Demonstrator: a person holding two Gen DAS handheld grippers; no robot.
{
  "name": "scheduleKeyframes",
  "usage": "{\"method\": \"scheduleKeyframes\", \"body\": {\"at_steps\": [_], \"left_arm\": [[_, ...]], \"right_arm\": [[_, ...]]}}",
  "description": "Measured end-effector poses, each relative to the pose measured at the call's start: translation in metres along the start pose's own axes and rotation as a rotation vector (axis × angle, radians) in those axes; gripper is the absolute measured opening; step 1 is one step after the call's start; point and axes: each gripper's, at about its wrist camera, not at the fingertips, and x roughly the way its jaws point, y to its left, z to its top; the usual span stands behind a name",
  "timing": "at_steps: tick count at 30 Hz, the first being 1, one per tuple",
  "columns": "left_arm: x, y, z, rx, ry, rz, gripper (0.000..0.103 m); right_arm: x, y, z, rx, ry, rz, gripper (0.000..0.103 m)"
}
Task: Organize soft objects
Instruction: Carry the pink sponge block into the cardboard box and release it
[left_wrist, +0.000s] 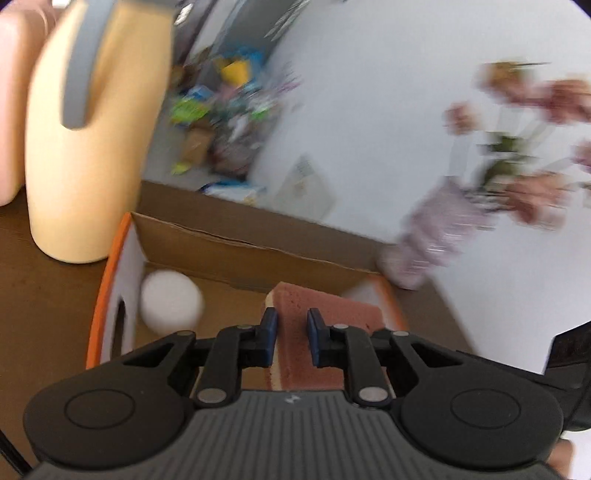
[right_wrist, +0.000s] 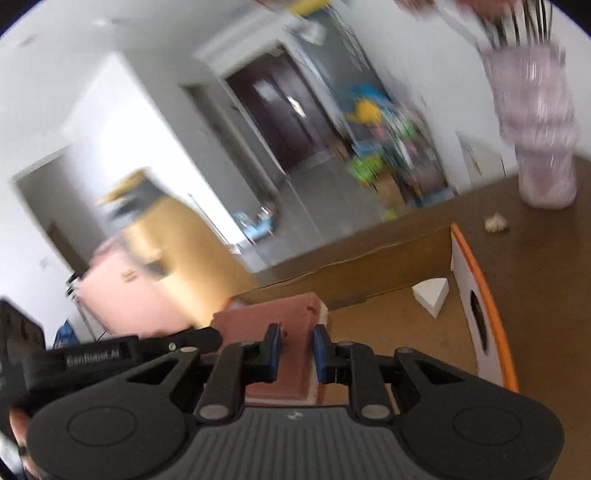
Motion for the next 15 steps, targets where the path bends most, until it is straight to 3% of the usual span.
{"method": "scheduleKeyframes", "body": {"at_steps": [3,6,10,15], "left_arm": [[0.052,0.013,0.021,-0.018,0.078,0.076,0.017],[0.078,0.018,0.031,0.001,0.092,0.147,0.017],[0.093,0.030,0.029,0.026,0.139,0.197,0.022],[0.077,0.027,0.027,0.085,0.118,0.174,0.033]], "right_arm": [[0.076,-0.032,0.037,0.096,0.121,-0.029,0.018],[0.133,-0.051,0.053,0.143,0.198,-0.090,0.019],[0.179,-0.053,0.059,0.117,0.244,-0.127,0.021],[0.205,-0.053,0.054,0.105,0.260,-0.134,0.022]]}}
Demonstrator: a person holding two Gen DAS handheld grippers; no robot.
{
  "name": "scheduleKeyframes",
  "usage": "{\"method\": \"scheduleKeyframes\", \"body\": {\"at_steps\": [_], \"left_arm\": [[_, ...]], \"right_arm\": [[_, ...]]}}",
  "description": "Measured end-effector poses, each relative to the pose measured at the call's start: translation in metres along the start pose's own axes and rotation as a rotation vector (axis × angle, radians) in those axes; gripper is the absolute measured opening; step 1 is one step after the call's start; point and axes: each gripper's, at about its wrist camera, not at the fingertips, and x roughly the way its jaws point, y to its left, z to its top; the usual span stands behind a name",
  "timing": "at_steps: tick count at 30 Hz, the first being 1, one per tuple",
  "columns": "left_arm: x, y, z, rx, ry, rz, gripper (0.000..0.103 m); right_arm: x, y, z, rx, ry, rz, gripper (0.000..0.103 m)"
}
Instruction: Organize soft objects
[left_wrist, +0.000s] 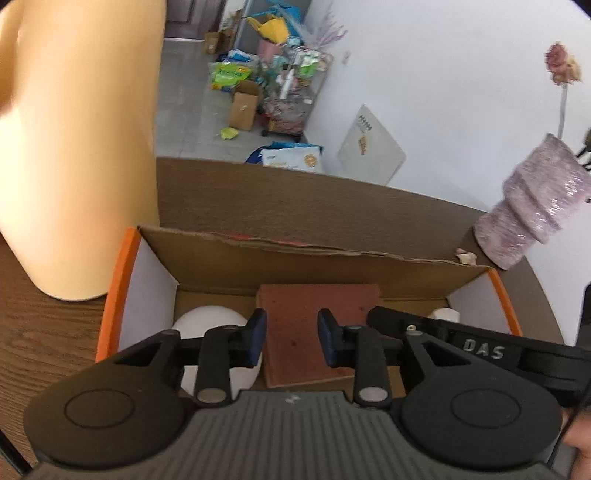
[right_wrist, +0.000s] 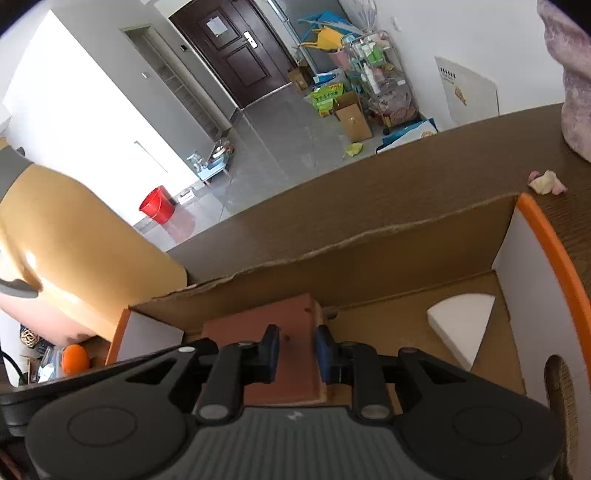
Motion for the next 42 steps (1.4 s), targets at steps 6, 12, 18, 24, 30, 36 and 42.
{"method": "scheduleKeyframes", "body": {"at_steps": [6,12,18,24,30,36,42], "left_arm": [[-0.056,-0.022,-0.002,0.092,-0.072,0.022,0.039],[-0.143,-0.036,-0.038,0.198,-0.217,0.099,0.051],[-0.216,-0.042,-0.095,0.255,-0.392,0.202,0.062],[-0.265,-0.055,-0.136,0.243,-0.495,0.218,0.068],[-0.305,-0.058,-0.193,0.238,-0.590,0.247,0.071],[-0.323,-0.063,-0.295,0.296,-0.641,0.286,0.075],[-0.337,-0.059,-0.396,0.261,-0.595,0.177,0.083]], "right_arm": [[-0.025,0.009,-0.005,-0.064,-0.029,-0.033,0.023],[-0.122,0.021,-0.010,-0.185,-0.147,-0.086,0.038],[-0.222,0.031,-0.054,-0.338,-0.275,-0.198,0.061],[-0.285,0.048,-0.114,-0.443,-0.370,-0.221,0.068],[-0.319,0.065,-0.157,-0.492,-0.429,-0.201,0.068],[-0.346,0.065,-0.230,-0.534,-0.532,-0.190,0.071],[-0.376,0.050,-0.332,-0.551,-0.569,-0.125,0.076]]}}
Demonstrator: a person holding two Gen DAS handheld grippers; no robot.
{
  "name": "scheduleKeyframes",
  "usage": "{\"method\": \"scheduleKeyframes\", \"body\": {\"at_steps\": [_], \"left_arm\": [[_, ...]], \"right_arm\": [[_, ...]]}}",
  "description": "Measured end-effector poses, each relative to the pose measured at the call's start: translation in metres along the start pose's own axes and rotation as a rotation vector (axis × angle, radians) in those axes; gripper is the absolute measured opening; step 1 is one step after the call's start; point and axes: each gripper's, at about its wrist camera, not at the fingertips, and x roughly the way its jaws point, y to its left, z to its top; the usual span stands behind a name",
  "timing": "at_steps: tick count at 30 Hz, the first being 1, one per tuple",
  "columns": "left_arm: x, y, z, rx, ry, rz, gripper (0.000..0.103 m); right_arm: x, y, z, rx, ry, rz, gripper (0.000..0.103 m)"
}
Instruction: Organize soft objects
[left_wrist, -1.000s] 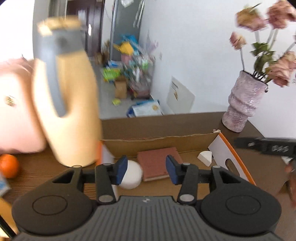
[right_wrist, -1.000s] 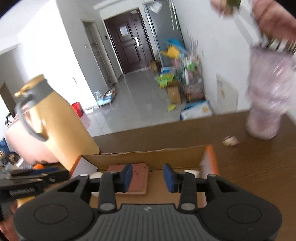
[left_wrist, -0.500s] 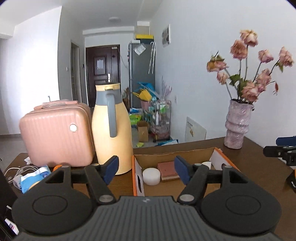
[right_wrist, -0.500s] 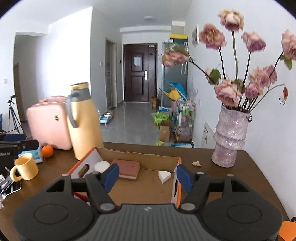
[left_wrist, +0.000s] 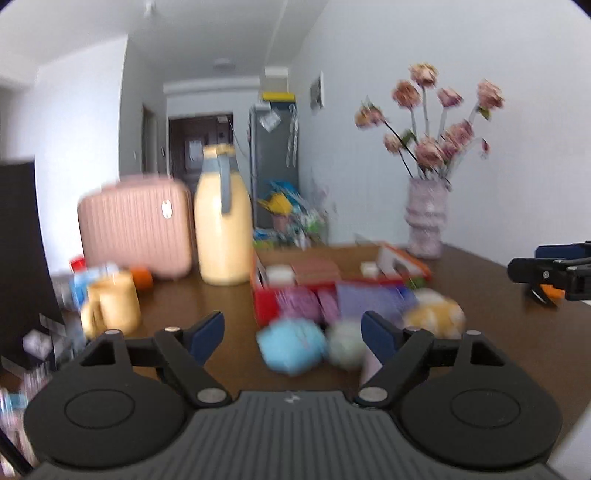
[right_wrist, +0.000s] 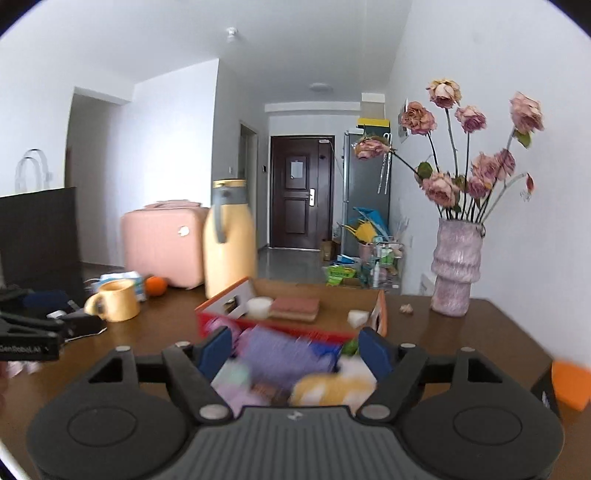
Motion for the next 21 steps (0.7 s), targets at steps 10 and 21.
{"method": "scheduleKeyframes", "body": {"at_steps": [10,21], "left_arm": [[-0.097,-0.006,-0.059,-0.035,-0.019,0.034,0.084],[-0.118,-0.007,-0.065,-0.009,-0.048,0.037,0.085]], "right_arm": [[-0.103,0.043,-0.107,0.134,0.013,0.025,0.079],[-0.146,0.056,-0.126,0.091,0.010,0.039,0.080]]}}
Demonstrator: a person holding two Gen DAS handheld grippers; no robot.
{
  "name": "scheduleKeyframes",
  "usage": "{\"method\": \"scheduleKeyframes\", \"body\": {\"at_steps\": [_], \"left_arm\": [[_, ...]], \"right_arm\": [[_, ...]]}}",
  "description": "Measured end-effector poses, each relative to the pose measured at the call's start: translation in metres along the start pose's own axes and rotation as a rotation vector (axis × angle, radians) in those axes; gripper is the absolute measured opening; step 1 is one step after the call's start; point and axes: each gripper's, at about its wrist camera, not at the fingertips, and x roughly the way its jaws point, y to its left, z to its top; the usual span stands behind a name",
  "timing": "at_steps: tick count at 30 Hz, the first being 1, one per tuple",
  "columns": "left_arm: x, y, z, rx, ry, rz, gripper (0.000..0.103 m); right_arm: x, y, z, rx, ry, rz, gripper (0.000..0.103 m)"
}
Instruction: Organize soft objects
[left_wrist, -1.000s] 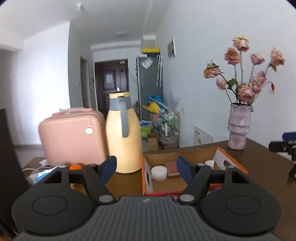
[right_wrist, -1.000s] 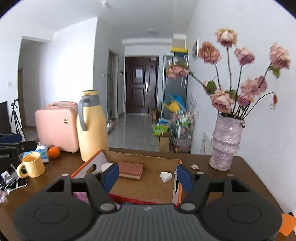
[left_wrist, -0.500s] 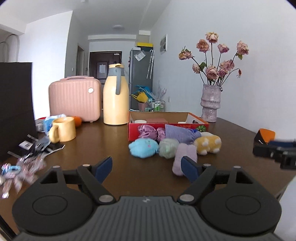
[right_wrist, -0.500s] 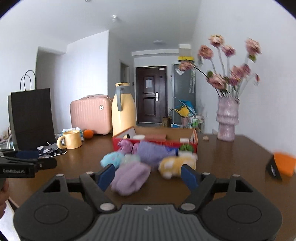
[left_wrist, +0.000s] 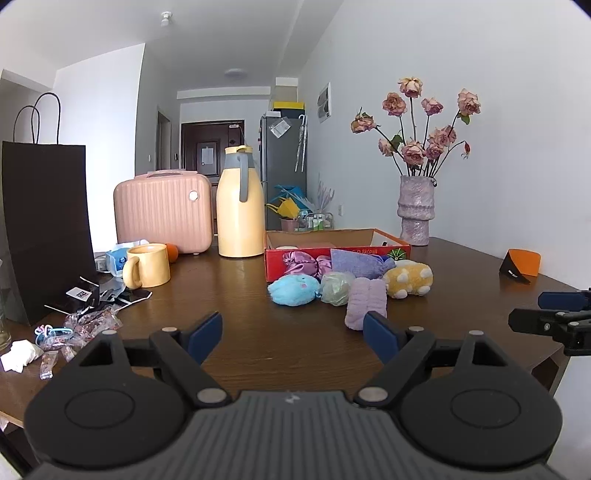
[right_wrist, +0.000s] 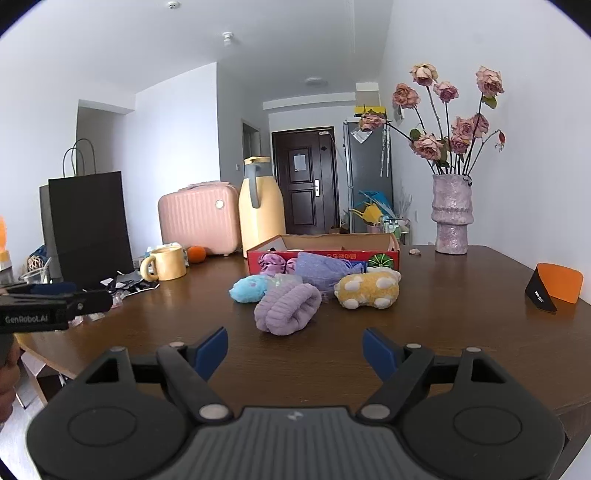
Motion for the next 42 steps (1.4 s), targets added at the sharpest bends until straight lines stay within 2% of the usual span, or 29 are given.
{"method": "scheduleKeyframes", "body": {"at_steps": [7,13,18,22,28,29,31,33,35,36,37,40,42], "left_arm": [[0.004,0.000,-0.003,-0.005,0.018,-0.008,0.086],[0.034,0.000,-0.006,-0.013,0.068,-0.015,0.086],[0.073,-0.004,-0.005,-0.012,0.107,-0.001,0.085],[0.108,-0.001,0.001,-0.002,0.155,0.030,0.085],[0.149,0.012,0.009,-0.009,0.206,0.046,0.084],[0.156,0.014,0.010,-0.005,0.217,0.049,0.084],[0.168,0.019,0.012,-0.004,0.225,0.049,0.084],[0.177,0.023,0.015,-0.010,0.232,0.051,0.084],[0.187,0.027,0.017,-0.015,0.239,0.053,0.084],[0.191,0.028,0.018,-0.017,0.242,0.052,0.084],[0.195,0.029,0.019,-0.018,0.245,0.049,0.084],[0.203,0.030,0.023,-0.027,0.243,0.022,0.084],[0.209,0.028,0.026,-0.051,0.247,-0.036,0.084]], "right_arm": [[0.003,0.002,0.001,-0.006,0.003,0.004,0.080],[0.015,-0.001,-0.004,0.002,0.014,0.001,0.080],[0.046,-0.008,-0.006,0.029,0.052,-0.017,0.080],[0.072,-0.008,-0.005,0.017,0.087,0.017,0.079],[0.136,-0.004,0.008,0.014,0.139,0.070,0.077],[0.146,-0.002,0.012,0.013,0.143,0.079,0.075],[0.167,0.003,0.017,0.004,0.157,0.086,0.059],[0.191,0.006,0.022,0.009,0.187,0.079,0.051],[0.211,0.003,0.024,0.055,0.224,0.087,0.034],[0.220,0.001,0.024,0.083,0.235,0.099,0.018],[0.226,-0.002,0.025,0.105,0.247,0.112,0.012],[0.235,-0.009,0.024,0.144,0.265,0.201,0.007],[0.224,-0.010,0.024,0.093,0.278,0.266,0.007]]}}
